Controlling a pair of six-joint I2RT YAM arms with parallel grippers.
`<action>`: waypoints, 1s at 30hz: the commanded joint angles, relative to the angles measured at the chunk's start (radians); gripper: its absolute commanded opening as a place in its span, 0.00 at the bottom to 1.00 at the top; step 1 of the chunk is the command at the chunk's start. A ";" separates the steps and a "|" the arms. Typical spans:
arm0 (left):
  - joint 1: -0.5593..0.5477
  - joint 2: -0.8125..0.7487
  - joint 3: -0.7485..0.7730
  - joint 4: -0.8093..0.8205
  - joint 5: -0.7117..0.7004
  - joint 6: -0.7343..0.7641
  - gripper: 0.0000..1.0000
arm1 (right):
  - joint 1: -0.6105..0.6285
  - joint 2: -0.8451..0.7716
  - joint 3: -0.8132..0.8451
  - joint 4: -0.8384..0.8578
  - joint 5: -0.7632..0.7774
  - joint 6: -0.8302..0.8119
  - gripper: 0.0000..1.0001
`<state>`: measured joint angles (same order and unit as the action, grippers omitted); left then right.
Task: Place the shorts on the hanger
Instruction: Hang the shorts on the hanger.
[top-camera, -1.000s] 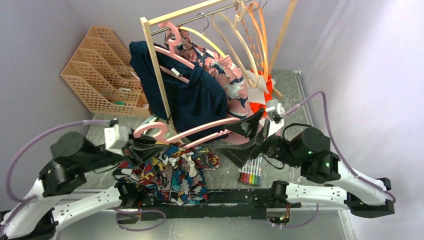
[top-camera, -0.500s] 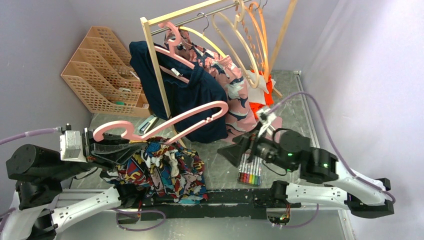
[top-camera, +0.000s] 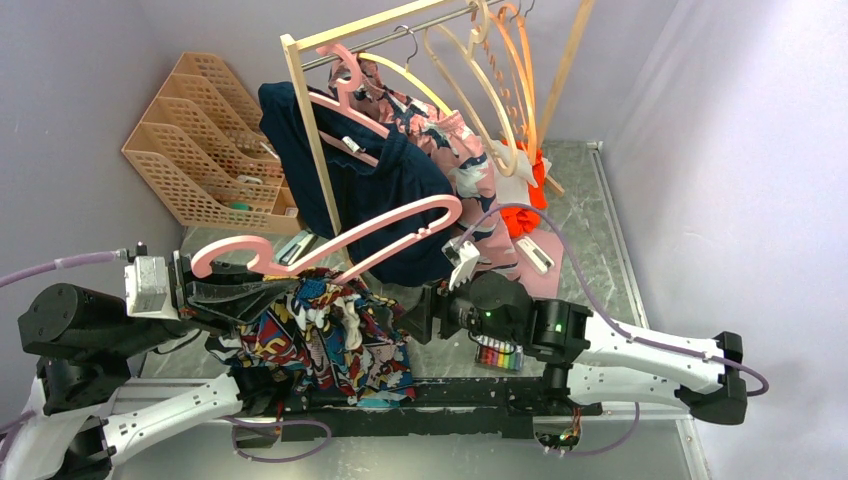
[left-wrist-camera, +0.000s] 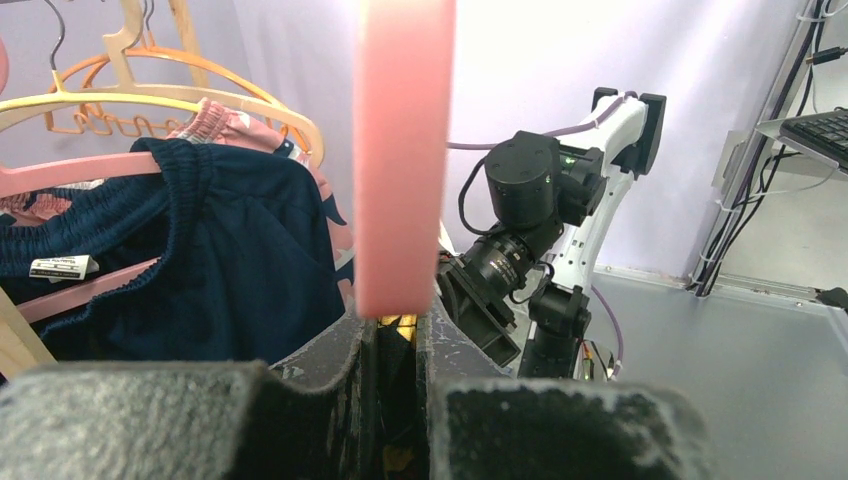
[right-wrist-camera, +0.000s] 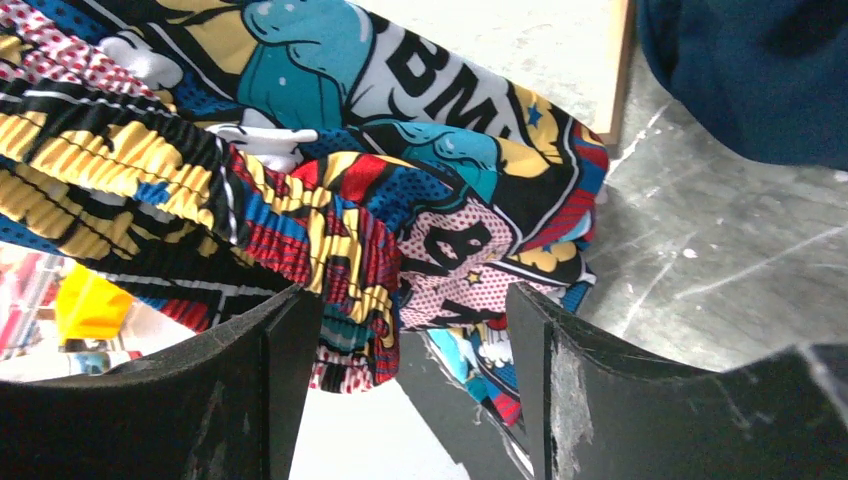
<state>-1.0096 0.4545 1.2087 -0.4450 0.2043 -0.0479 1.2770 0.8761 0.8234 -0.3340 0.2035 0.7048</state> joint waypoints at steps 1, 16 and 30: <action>0.001 0.005 0.026 0.076 -0.017 0.016 0.07 | 0.003 -0.011 -0.030 0.125 -0.021 0.028 0.64; 0.002 0.063 0.191 0.159 0.067 0.014 0.07 | 0.004 0.089 0.805 -0.404 0.116 -0.281 0.00; 0.002 0.065 0.132 0.190 0.066 0.000 0.07 | 0.004 0.087 0.687 -0.427 0.142 -0.235 0.00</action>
<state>-1.0096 0.4961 1.2800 -0.3046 0.2626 -0.0525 1.2789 0.9558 1.2942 -0.6964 0.3271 0.5262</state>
